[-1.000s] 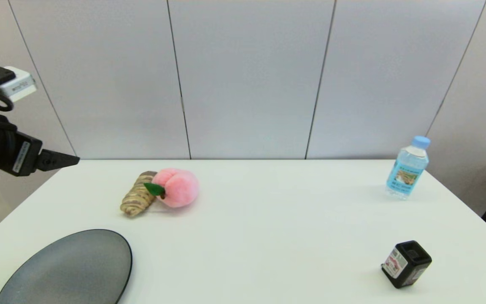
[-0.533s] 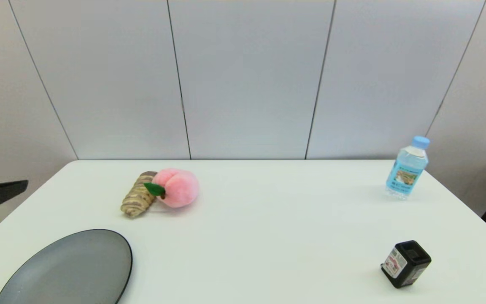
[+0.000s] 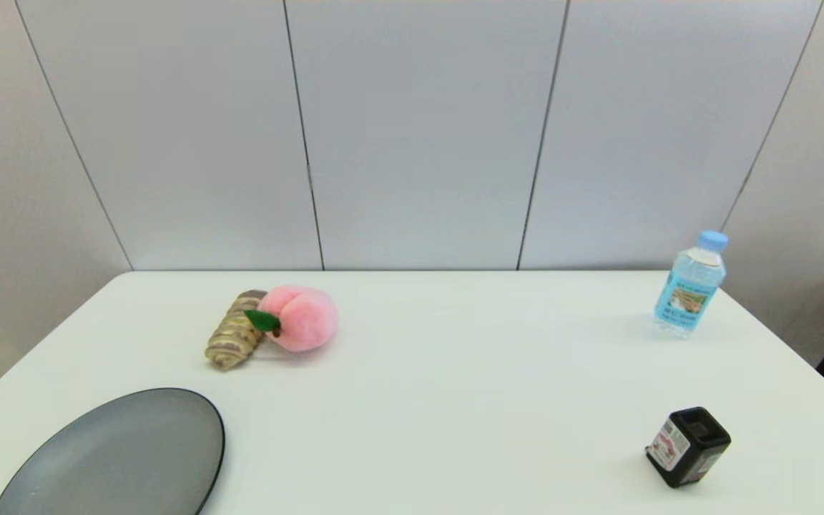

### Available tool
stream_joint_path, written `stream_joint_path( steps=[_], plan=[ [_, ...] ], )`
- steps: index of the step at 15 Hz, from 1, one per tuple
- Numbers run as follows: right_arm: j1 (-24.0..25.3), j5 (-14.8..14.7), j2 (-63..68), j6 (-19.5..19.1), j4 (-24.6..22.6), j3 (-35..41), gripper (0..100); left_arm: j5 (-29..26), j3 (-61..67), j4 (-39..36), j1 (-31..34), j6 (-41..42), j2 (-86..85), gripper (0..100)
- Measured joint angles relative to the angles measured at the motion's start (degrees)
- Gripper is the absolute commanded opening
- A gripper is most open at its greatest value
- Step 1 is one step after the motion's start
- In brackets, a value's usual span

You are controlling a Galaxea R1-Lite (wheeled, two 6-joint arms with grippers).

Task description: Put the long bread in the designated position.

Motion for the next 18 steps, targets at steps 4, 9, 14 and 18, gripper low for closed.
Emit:
stream_joint_path(
  steps=[4, 9, 14, 18],
  plan=[
    [-0.02, -0.02, 0.0, 0.04, 0.0, 0.0, 100, -0.06, 7.67, -1.55, -1.08, -0.27, -8.81, 100],
    [-0.02, -0.02, 0.0, 0.02, -0.02, 0.0, 100, -0.01, 17.37, -9.7, -1.74, -3.8, -16.02, 100],
    [-0.02, -0.02, 0.0, 0.02, -0.02, 0.0, 100, -0.01, 24.45, -11.74, -3.11, -5.27, -21.91, 100],
    [0.0, -0.02, 0.0, 0.04, -0.02, 0.0, 100, -0.01, 32.61, -14.58, -3.02, -6.64, -28.09, 100]
  ],
)
